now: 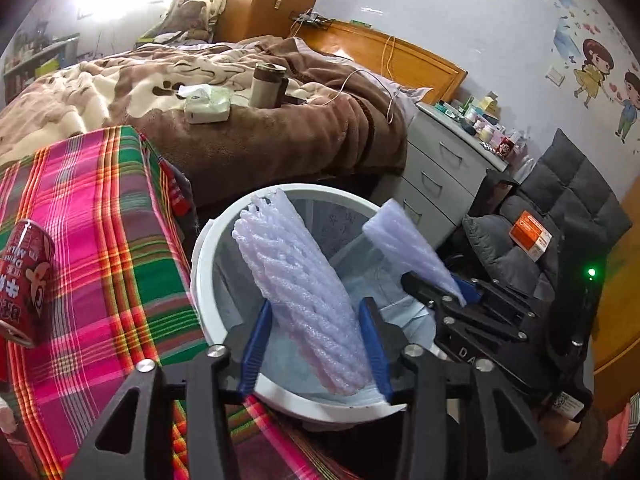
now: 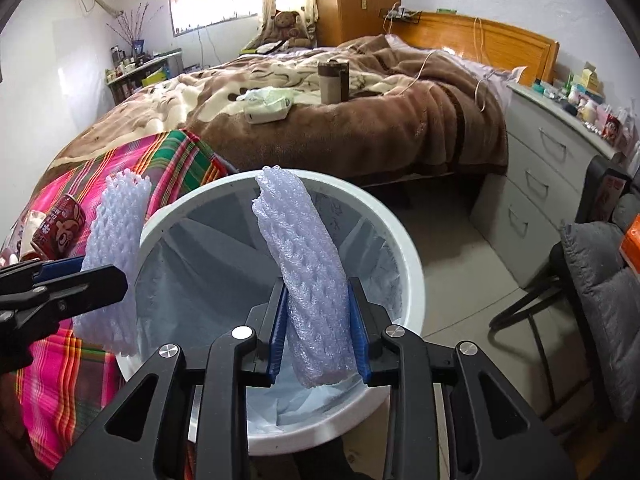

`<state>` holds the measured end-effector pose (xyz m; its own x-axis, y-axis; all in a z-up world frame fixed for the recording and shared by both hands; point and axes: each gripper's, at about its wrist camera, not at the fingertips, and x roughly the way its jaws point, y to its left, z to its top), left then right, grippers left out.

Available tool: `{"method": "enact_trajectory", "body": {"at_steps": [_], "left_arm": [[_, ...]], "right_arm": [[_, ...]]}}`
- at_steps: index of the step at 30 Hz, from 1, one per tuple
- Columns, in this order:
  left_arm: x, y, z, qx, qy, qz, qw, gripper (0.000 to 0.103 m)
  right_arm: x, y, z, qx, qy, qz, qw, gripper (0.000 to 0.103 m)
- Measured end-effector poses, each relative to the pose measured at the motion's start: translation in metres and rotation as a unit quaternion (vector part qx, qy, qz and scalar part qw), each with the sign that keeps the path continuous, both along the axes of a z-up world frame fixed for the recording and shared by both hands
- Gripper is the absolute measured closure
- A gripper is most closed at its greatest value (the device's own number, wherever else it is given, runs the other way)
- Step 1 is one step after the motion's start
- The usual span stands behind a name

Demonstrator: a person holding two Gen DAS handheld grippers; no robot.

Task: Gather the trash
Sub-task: 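Carry both foam sleeves to the white wastebasket and open both tools, then grasp the patterned paper cup with the left tool while the right tool grasps the pink carton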

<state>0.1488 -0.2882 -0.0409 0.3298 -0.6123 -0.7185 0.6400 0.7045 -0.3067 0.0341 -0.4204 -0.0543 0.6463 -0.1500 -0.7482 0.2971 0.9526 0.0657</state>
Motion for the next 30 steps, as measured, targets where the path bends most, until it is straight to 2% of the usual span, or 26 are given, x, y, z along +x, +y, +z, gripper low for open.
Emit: {"method": "enact_trajectory", "body": {"at_steps": [1, 2, 3, 5, 9, 13, 21, 24, 27, 30], "left_arm": [[-0.001, 0.000, 0.000, 0.002, -0.005, 0.000, 1.0000, 0.043], [-0.002, 0.000, 0.000, 0.003, -0.010, -0.002, 0.9999, 0.037], [-0.003, -0.001, 0.001, 0.003, -0.011, -0.003, 0.9999, 0.037], [-0.004, 0.001, 0.000, 0.003, -0.010, -0.004, 0.9999, 0.037], [-0.005, 0.014, 0.004, -0.002, -0.007, 0.012, 0.9999, 0.037], [-0.011, 0.036, 0.013, -0.011, -0.013, 0.030, 0.9994, 0.037], [-0.030, 0.097, 0.033, -0.020, -0.040, 0.076, 0.9961, 0.037], [-0.039, 0.124, 0.042, -0.020, -0.058, 0.097, 0.9934, 0.037], [-0.052, 0.149, 0.051, 0.001, -0.090, 0.125, 0.9881, 0.037], [-0.062, 0.178, 0.059, 0.003, -0.110, 0.148, 0.9828, 0.037]], "right_arm": [[0.001, -0.001, 0.000, 0.006, 0.000, 0.005, 1.000, 0.064], [0.000, -0.002, -0.001, 0.010, 0.000, 0.004, 1.000, 0.050], [-0.001, -0.003, -0.001, 0.013, 0.000, 0.002, 1.000, 0.033], [-0.004, -0.004, -0.001, 0.016, -0.006, -0.001, 1.000, 0.026], [-0.012, -0.001, 0.005, 0.002, -0.013, -0.009, 1.000, 0.026], [-0.013, 0.003, 0.012, 0.010, -0.024, -0.008, 1.000, 0.026], [-0.017, 0.036, 0.032, 0.022, -0.070, 0.023, 0.997, 0.026], [-0.018, 0.053, 0.038, 0.028, -0.083, 0.042, 0.995, 0.026], [-0.018, 0.075, 0.042, 0.033, -0.095, 0.071, 0.992, 0.026], [-0.017, 0.093, 0.045, 0.039, -0.102, 0.095, 0.989, 0.026]]}}
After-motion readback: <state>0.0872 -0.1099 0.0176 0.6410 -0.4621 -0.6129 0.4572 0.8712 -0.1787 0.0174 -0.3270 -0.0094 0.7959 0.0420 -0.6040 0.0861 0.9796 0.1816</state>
